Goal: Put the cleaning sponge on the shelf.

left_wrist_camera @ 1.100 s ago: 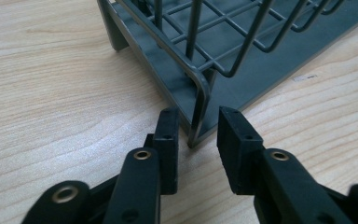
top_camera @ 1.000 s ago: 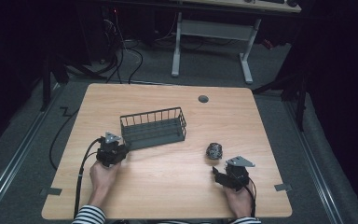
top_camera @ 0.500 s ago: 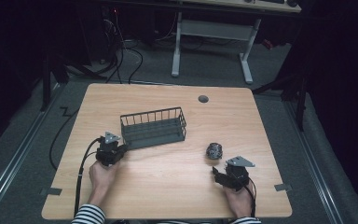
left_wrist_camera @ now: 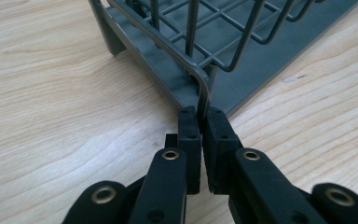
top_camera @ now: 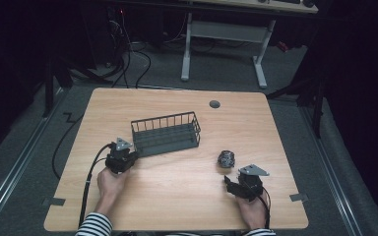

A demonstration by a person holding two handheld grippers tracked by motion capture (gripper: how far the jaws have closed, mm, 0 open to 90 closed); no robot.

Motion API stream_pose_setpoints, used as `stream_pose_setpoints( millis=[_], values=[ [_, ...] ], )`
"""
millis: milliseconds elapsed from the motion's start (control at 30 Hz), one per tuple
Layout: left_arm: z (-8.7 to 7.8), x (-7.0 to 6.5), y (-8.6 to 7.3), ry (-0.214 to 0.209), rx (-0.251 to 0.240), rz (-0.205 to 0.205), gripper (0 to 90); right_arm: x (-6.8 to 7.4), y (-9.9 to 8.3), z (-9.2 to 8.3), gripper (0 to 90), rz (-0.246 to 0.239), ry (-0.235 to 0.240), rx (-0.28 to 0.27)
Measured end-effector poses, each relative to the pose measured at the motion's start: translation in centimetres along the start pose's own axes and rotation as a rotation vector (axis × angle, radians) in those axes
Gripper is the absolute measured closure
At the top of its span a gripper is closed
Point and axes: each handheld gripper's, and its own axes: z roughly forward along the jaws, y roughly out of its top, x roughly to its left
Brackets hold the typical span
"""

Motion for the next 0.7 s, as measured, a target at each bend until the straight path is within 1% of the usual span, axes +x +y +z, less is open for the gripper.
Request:
stream_pose_setpoints(
  millis=[67,400,567,700],
  values=[
    [0.2,-0.3,0.1,-0.008,-0.003,0.009,86.6,0.0,0.0,0.0,32.1,0.0,0.0,0.0],
    [0.6,-0.6,0.3,-0.021,-0.011,0.013,86.6,0.0,0.0,0.0,32.1,0.0,0.0,0.0],
    [1.1,-1.2,1.0,-0.027,0.002,0.038,86.6,0.0,0.0,0.0,32.1,0.0,0.0,0.0],
    [1.5,-1.6,1.3,-0.036,-0.001,0.04,86.6,0.0,0.0,0.0,32.1,-0.001,0.0,0.0]
  ],
)
